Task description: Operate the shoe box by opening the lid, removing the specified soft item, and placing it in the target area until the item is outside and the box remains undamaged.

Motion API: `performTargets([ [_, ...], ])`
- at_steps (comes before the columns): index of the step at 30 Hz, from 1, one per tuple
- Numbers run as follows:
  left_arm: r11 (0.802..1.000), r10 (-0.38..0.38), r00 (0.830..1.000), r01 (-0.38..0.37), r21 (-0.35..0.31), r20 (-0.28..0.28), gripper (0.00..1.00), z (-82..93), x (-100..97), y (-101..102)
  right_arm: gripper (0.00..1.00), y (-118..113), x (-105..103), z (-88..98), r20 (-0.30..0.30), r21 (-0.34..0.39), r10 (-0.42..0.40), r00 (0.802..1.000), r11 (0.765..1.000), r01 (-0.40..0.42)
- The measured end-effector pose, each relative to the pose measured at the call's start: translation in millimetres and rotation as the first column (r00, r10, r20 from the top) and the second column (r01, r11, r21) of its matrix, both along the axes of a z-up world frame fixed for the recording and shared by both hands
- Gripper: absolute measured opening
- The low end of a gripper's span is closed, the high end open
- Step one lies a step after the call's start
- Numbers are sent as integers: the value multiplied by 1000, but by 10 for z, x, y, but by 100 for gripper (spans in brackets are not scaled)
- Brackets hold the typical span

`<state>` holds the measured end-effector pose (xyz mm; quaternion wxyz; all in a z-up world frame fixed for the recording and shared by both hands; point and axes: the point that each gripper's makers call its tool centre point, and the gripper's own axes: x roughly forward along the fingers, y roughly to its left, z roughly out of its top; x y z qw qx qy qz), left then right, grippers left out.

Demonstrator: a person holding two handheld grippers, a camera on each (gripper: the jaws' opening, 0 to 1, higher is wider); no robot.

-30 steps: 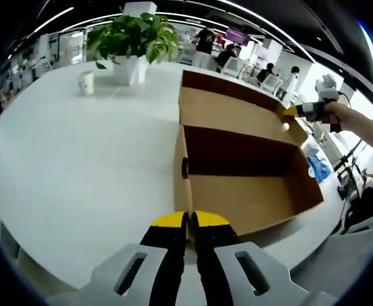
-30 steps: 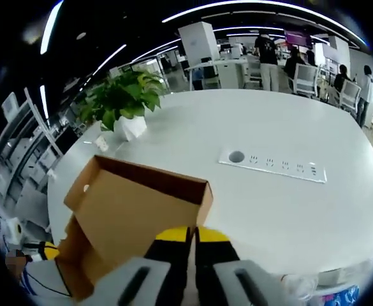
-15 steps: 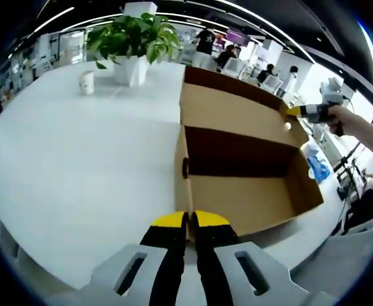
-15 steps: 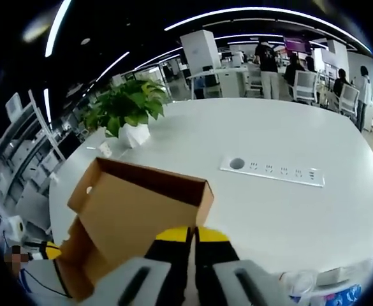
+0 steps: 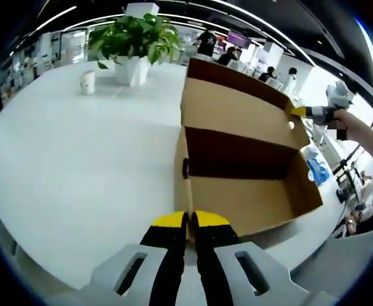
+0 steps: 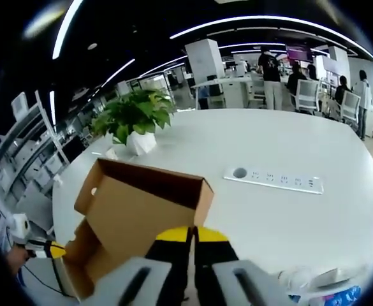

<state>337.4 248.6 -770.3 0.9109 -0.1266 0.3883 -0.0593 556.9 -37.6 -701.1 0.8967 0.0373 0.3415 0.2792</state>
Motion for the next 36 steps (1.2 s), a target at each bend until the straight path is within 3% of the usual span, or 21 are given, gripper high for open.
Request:
performTargets([
  [26, 999, 6, 1000, -6, -42, 22, 2, 29, -29, -34, 0, -20, -390, 297, 150, 1, 41, 988, 999, -42],
  [36, 999, -3, 1000, 4, -44, 25, 2, 28, -22, -26, 0, -5, -519, 345, 170, 3, 46, 984, 999, -47],
])
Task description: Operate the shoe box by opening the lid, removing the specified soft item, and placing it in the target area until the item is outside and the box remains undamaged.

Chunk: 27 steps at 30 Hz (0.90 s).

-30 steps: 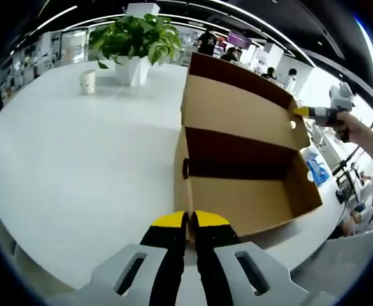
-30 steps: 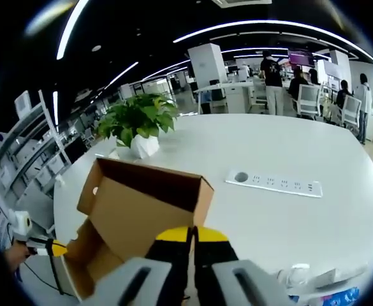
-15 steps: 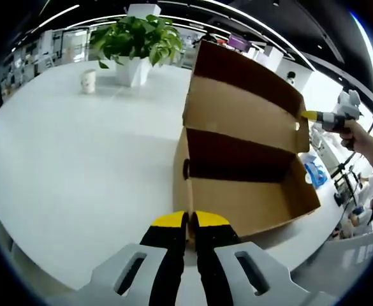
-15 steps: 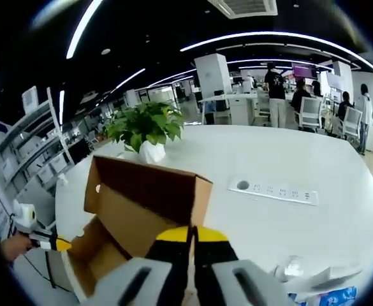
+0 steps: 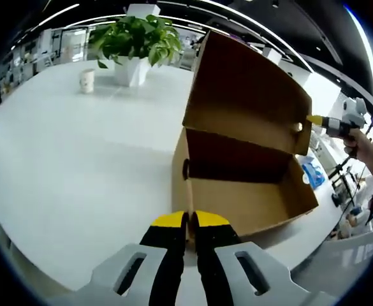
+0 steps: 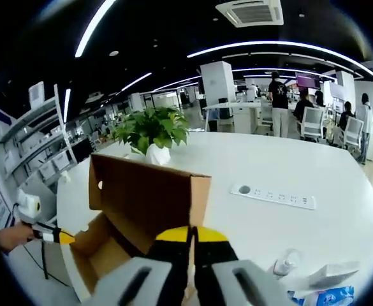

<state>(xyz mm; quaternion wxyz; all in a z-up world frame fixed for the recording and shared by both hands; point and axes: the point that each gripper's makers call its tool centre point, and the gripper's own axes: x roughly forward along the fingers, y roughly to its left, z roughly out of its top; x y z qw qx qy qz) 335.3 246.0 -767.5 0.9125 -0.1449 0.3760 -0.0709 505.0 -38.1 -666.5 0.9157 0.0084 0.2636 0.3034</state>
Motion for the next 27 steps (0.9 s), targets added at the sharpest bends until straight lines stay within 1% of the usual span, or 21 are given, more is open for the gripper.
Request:
performTargets([
  [10, 1000, -8, 1000, 8, 0, 3, 2, 1, 1, 3, 0, -6, -165, 40, 13, 13, 9, 1000, 1000, -9],
  [16, 1000, -13, 1000, 13, -1, 5, 2, 1, -1, 3, 0, -15, -243, 48, 9, 44, -4, 1000, 999, 3],
  [27, 1000, -17, 1000, 17, -5, 9, 2, 6, -7, 1, 0, -37, -316, 38, 13, 59, -6, 1000, 998, 5],
])
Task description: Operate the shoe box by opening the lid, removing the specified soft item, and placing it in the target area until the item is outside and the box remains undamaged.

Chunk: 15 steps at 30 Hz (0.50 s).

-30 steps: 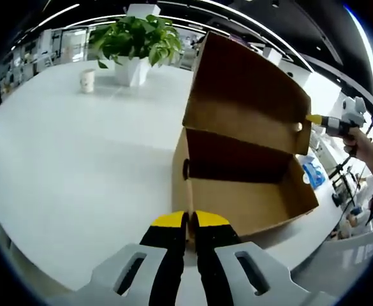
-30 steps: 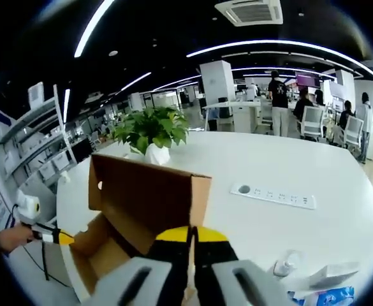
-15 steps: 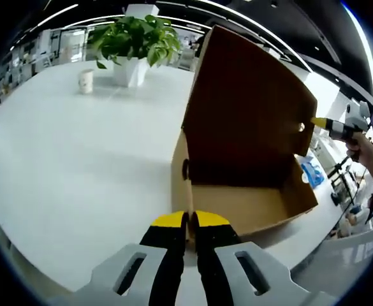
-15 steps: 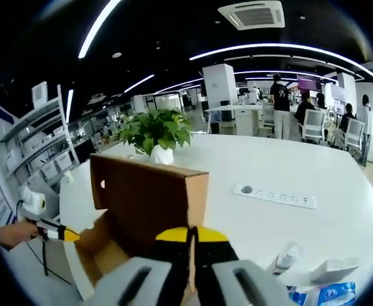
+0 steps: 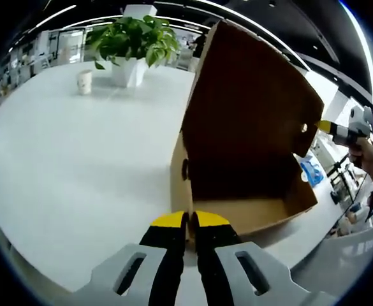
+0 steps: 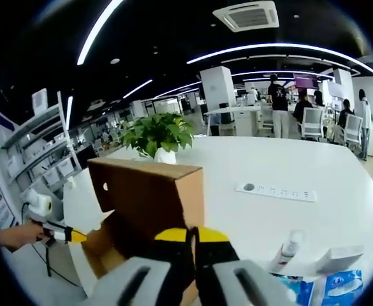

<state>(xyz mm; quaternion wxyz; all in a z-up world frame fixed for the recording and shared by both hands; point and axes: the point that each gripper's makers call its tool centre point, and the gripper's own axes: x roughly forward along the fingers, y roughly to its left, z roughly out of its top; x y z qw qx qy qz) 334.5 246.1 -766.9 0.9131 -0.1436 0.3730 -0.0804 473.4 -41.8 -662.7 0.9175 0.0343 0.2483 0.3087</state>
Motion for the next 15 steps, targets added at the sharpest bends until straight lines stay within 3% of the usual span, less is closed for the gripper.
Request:
performTargets([
  [15, 1000, -7, 1000, 7, -2, 11, 3, 6, 1, -4, 0, -18, -230, -50, -10, 20, 1, 1000, 1000, -1],
])
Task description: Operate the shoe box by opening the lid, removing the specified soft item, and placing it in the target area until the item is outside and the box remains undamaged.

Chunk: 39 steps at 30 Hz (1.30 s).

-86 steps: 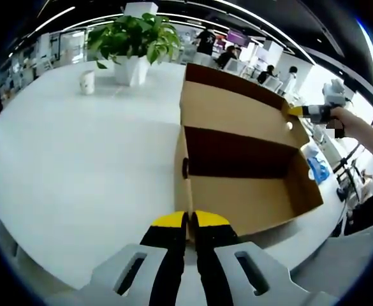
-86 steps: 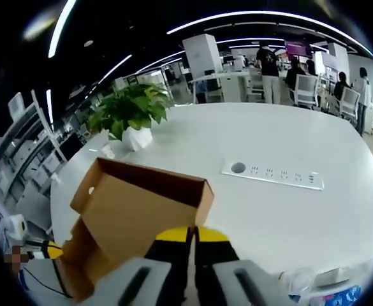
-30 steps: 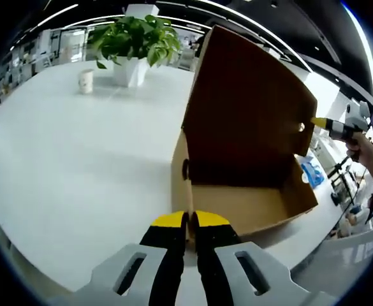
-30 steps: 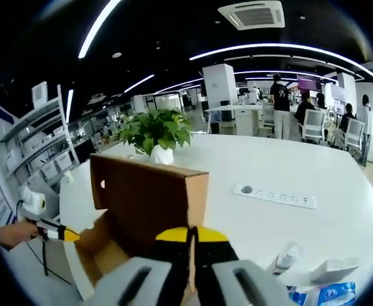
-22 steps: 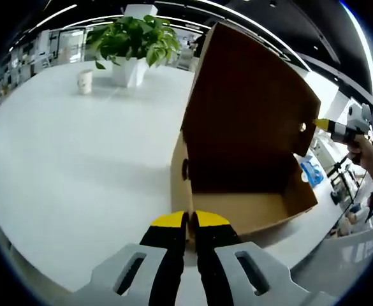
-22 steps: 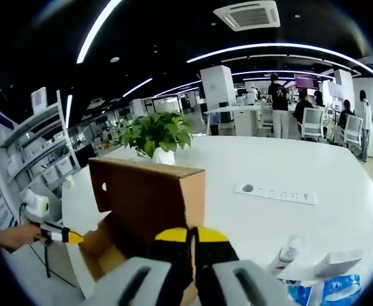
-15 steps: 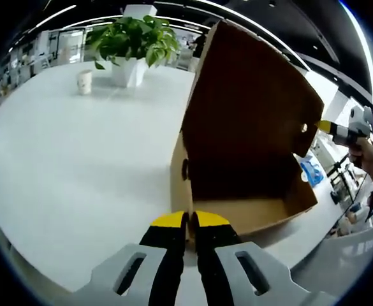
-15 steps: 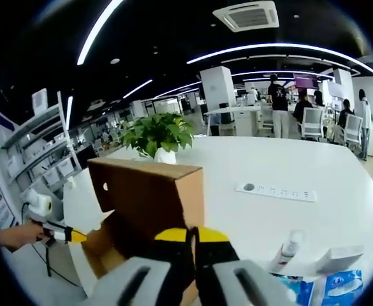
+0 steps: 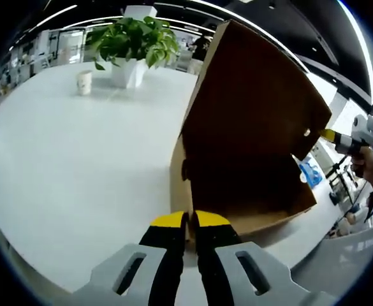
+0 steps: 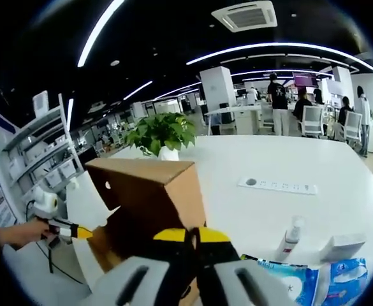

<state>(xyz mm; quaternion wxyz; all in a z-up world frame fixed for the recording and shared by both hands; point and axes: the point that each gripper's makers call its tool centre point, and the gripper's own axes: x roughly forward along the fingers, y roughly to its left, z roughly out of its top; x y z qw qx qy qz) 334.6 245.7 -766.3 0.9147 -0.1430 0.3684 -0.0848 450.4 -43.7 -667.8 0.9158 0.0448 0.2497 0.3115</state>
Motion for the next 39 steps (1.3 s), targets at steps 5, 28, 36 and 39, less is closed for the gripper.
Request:
performTargets([
  [5, 1000, -9, 1000, 9, 7, 2, 3, 2, 1, -3, 0, -6, -51, -24, -22, 27, -7, 1000, 1000, 8],
  [28, 995, -65, 998, 64, 72, 18, 4, 12, 12, -11, 2, -12, -331, -138, -49, 28, 24, 999, 999, -22],
  [36, 994, -56, 997, 51, 96, 48, 4, 56, 30, -2, 3, -12, -402, -194, -55, 26, 28, 998, 999, -27],
  [39, 994, -51, 996, 44, 100, 69, 6, 125, 61, 3, 3, -16, -418, -214, -55, 21, 31, 998, 999, -30],
])
